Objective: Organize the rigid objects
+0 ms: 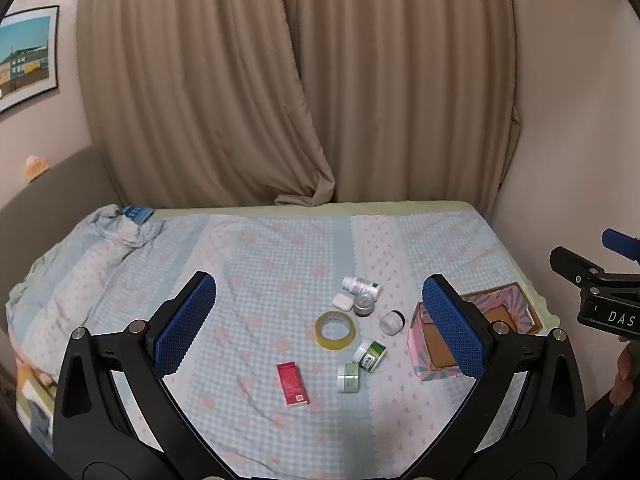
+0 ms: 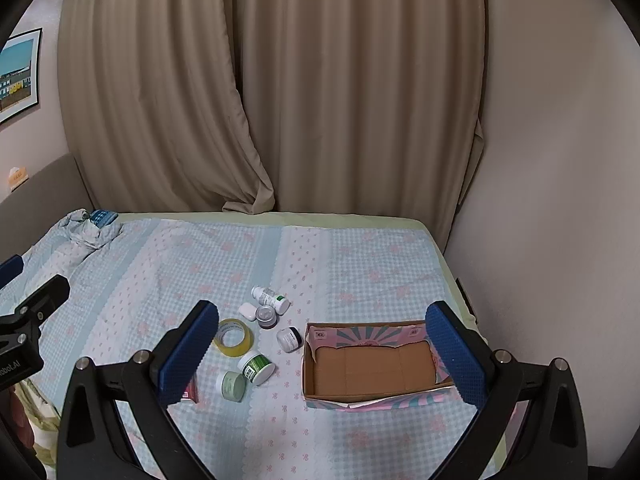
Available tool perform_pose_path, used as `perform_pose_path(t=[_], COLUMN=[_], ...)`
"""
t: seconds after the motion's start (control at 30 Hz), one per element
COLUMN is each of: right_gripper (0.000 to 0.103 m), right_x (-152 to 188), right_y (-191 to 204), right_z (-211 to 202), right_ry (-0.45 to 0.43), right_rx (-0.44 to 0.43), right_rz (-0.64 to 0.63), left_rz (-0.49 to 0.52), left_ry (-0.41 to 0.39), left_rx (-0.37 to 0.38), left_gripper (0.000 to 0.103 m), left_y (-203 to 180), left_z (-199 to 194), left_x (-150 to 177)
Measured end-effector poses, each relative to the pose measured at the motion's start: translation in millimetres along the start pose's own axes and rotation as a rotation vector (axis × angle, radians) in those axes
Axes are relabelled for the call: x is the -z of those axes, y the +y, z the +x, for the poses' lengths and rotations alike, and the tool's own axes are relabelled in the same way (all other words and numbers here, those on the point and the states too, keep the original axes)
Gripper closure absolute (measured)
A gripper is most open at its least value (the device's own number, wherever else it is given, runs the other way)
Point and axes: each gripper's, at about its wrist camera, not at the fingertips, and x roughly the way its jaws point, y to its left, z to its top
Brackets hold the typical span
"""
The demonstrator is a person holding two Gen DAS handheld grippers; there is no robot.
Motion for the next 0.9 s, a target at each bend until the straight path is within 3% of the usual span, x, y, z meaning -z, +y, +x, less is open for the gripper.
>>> perform_pose_path(t=[0.57,0.9], right_gripper=[0.000,0.000], right_x=[-7,6], right_y=[-2,5], right_z=[14,11], right_ry=[-0.003,-0.009], right_rx=[-0.029,-0.028], right_rz=[-0.005,-0.006], left_rz=[-0.024,-0.026], left_ry=[0.007,0.009], left_rx=[0.009,0.009], left_gripper=[0.000,0.000], left_y=[5,7], left_z=[3,4], left_x=[8,8])
